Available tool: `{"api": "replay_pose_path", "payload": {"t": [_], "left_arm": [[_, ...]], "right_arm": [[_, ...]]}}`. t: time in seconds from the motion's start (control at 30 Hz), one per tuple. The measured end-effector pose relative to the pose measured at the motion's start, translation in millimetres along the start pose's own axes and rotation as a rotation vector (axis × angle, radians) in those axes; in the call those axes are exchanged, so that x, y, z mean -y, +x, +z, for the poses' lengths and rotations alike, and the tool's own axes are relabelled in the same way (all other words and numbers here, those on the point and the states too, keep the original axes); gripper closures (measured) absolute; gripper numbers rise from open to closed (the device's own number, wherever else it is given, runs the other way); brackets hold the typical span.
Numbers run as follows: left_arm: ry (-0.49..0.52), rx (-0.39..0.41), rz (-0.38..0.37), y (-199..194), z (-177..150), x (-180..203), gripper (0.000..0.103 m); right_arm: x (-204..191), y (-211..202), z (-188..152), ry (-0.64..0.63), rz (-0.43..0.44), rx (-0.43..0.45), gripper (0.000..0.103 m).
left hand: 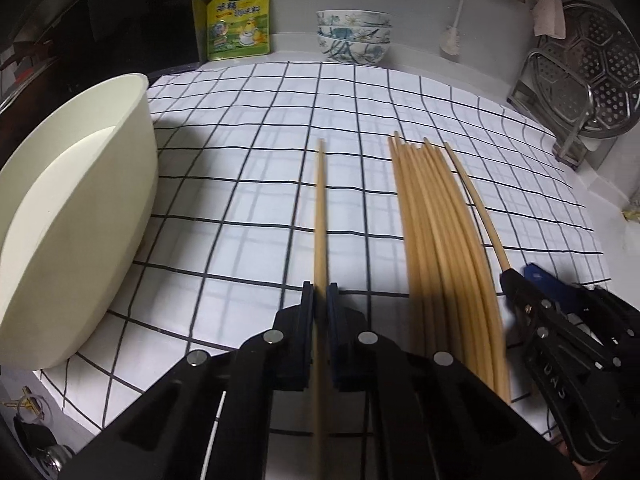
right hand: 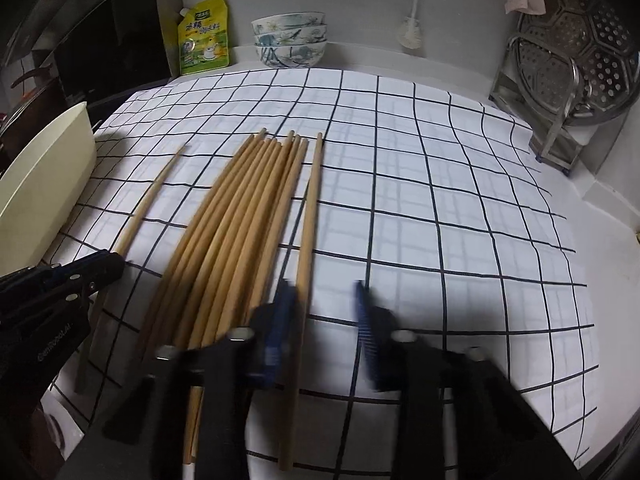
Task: Organize utensils
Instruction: 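Lift the held chopsticks with both tools and carry them over the cream basin, then lower the chopsticks into the basin and open both tools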
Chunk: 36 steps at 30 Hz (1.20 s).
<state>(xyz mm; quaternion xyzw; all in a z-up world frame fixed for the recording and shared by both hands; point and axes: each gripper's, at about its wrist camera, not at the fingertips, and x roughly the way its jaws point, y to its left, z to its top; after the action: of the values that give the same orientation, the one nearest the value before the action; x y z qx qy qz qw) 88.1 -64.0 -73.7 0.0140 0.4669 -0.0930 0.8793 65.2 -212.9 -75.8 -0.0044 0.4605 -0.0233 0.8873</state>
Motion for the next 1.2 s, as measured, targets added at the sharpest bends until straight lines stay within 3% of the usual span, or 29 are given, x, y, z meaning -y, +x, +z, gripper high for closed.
{"api": "replay_pose_path", "payload": {"t": [0.3, 0.7, 0.83, 1.0, 1.2], "left_arm": [[0.016, -0.009, -0.076, -11.5, 1.5, 0.7, 0.096], [0.004, 0.124, -0.144, -79.1, 30.3, -37.3, 0.096], [-0.025, 0.174, -0.113, -104.6, 41.0, -75.0, 0.096], [-0.047, 0.214, 0.009, -121.4, 50.9, -131.1, 0.096], [-0.115, 0.196, 0.097, -113.1, 52.9, -194.2, 0.096]], "right_arm": [[11.2, -22.3, 6.3, 0.109, 0.122, 0.054, 0.096], [-31.5, -84.1, 48.0, 0.081, 0.21, 0.205, 0.096], [-67.5, -91.5, 65.9, 0.037, 0.269, 0.238, 0.096], [-123.3, -81.1, 85.0, -0.027, 0.359, 0.231, 0.096], [-198.1, -59.3, 104.3, -0.126, 0.43, 0.178, 0.096]]}}
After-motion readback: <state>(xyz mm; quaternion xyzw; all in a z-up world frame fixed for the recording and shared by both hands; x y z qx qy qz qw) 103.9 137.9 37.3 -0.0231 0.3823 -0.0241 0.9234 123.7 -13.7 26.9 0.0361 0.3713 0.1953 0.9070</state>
